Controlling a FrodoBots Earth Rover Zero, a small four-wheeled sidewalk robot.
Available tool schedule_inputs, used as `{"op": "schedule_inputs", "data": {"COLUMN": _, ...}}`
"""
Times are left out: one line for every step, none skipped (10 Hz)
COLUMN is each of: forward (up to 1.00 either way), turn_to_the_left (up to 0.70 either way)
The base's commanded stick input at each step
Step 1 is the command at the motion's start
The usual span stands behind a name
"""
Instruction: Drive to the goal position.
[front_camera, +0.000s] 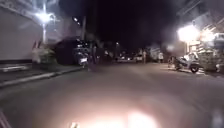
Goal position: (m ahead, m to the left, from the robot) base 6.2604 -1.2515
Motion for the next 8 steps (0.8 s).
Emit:
{"op": "schedule_inputs", "data": {"forward": 1.0, "turn_to_the_left": 0.0}}
{"op": "schedule_inputs", "data": {"forward": 1.0, "turn_to_the_left": 0.0}}
{"op": "schedule_inputs", "data": {"forward": 1.0, "turn_to_the_left": 0.0}}
{"op": "schedule_inputs", "data": {"forward": 1.0, "turn_to_the_left": 0.0}}
{"op": "schedule_inputs", "data": {"forward": 1.0, "turn_to_the_left": 0.0}}
{"op": "schedule_inputs", "data": {"forward": 1.0, "turn_to_the_left": 0.0}}
{"op": "schedule_inputs", "data": {"forward": 1.0, "turn_to_the_left": 0.0}}
{"op": "schedule_inputs", "data": {"forward": 1.0, "turn_to_the_left": 0.0}}
